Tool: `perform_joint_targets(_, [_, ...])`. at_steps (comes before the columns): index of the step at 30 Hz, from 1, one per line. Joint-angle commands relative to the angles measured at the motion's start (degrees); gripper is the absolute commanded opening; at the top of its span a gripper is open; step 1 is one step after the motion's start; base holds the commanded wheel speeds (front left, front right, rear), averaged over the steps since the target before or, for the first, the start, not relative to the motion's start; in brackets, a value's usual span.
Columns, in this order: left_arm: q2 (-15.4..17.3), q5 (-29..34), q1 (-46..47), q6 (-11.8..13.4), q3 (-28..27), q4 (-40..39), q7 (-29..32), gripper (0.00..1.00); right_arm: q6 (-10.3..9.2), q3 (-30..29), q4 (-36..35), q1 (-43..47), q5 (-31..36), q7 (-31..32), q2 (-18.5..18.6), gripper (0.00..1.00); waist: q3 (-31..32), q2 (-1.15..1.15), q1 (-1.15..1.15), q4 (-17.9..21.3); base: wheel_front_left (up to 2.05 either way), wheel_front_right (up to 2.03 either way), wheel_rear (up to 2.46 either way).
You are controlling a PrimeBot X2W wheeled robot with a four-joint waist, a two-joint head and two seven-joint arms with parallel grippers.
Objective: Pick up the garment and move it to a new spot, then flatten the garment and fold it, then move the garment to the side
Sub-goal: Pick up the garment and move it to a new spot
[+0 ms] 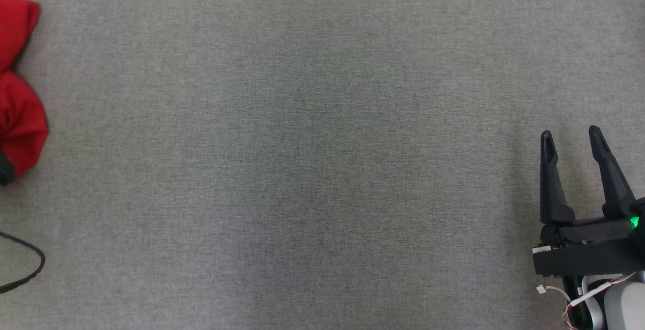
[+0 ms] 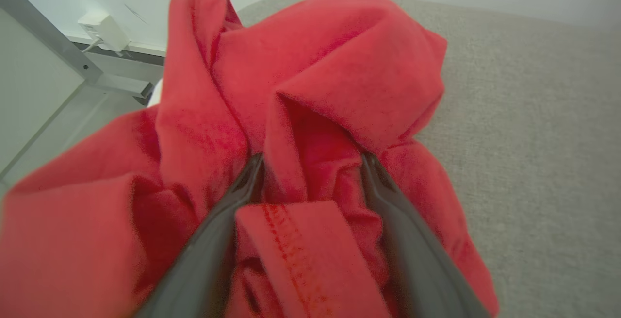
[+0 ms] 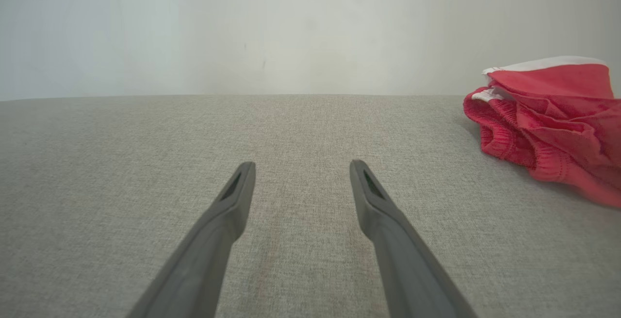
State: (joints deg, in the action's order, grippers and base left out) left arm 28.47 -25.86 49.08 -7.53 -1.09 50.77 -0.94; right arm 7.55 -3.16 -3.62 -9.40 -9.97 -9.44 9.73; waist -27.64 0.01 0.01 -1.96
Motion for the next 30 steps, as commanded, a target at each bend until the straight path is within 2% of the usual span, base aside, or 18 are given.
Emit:
perform_joint_targets(1, [0.6,-1.1,0.3,0.1,0.5,1.7,1.9,1.0,-0.15,0.0,0.0,-0.6,0.4,-0.1,-0.2,1.0,-0.2,-0.01,-0.01,0.4,0.0,0.0,0.0])
perform_joint_targets(4, [0.7,-3.5,0.7,0.1,2.5,4.7,6.7,1.0,-0.15,0.3,0.0,-0.9,0.6,0.0,-0.5,1.0,0.2,-0.01,-0.01,0.7,0.0,0.0,0.0])
perform_joint_targets(5, [0.7,-4.2,0.8,0.1,3.1,5.2,7.5,0.69,-0.15,0.4,0.1,-1.0,0.6,0.0,-0.4,1.0,0.3,-0.01,-0.01,0.8,0.0,0.0,0.0])
perform_joint_targets(6, [0.9,-4.5,0.9,0.1,3.6,5.6,7.9,0.47,-0.15,0.4,0.2,-1.0,0.6,0.1,-0.4,1.0,0.4,-0.01,-0.01,0.8,0.0,0.0,0.0])
perform_joint_targets(7, [1.2,-4.8,1.0,0.1,4.1,5.7,7.9,0.0,-0.15,0.5,0.4,-1.0,0.5,0.0,-0.3,1.0,0.6,-0.01,-0.01,0.9,0.0,0.0,0.0])
perform_joint_targets(9, [1.7,-5.2,1.0,0.1,5.5,5.7,6.7,0.0,-0.15,0.8,0.7,-1.0,0.4,-0.2,-0.4,1.0,1.2,-0.01,-0.01,1.1,0.0,0.0,0.0])
perform_joint_targets(16, [4.1,-3.1,4.9,0.1,7.2,4.6,-6.3,0.0,-0.15,1.5,3.1,-1.1,-0.4,-1.7,-1.4,1.0,4.8,-0.01,-0.01,1.8,0.0,0.0,0.0])
perform_joint_targets(20, [4.7,-2.3,8.1,0.1,9.3,2.5,-10.7,0.0,-0.15,2.6,5.6,-0.7,-1.0,-2.8,-2.4,1.0,8.0,-0.01,-0.01,2.6,0.0,0.0,0.0])
perform_joint_targets(25, [3.6,0.5,12.2,0.1,13.4,-2.4,-11.8,0.0,-0.15,3.9,8.9,0.1,-2.1,-4.3,-3.6,1.0,12.3,-0.01,-0.01,4.8,0.0,0.0,0.0])
perform_joint_targets(30, [0.7,1.8,15.8,0.1,18.3,-9.7,-9.0,0.0,-0.15,5.0,11.4,0.2,-3.0,-5.2,-4.7,1.0,15.1,-0.01,-0.01,8.3,0.0,0.0,0.0])
